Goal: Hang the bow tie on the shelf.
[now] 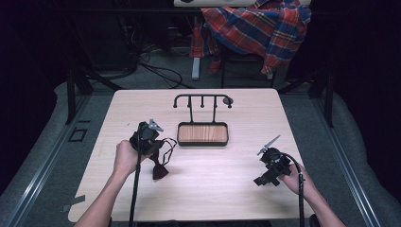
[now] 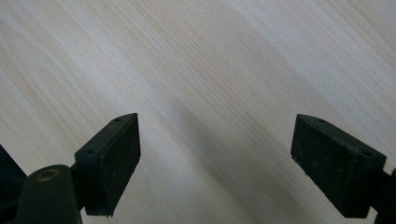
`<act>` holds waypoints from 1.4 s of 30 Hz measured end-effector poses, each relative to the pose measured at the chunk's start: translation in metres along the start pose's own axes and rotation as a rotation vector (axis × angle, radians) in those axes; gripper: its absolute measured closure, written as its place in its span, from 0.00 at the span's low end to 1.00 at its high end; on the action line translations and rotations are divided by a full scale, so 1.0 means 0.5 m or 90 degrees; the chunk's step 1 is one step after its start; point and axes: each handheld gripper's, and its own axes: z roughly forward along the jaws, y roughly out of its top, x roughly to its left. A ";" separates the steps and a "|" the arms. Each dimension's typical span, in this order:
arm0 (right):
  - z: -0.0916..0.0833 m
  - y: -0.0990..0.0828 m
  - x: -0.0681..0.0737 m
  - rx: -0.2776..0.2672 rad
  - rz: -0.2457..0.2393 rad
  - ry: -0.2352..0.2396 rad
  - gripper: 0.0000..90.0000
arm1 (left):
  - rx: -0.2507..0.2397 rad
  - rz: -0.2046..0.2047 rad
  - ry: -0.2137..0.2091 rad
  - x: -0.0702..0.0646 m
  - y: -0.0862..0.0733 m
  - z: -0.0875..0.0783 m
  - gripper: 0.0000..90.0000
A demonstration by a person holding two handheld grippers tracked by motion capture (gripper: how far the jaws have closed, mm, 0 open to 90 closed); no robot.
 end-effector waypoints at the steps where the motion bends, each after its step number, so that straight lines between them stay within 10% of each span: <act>1: -0.001 0.001 -0.001 0.006 -0.004 -0.005 0.18 | -0.002 0.000 0.001 0.002 0.004 0.000 0.99; 42: -0.006 -0.002 -0.001 -0.006 0.009 -0.009 0.18 | -0.040 0.044 0.039 0.033 0.146 -0.019 0.99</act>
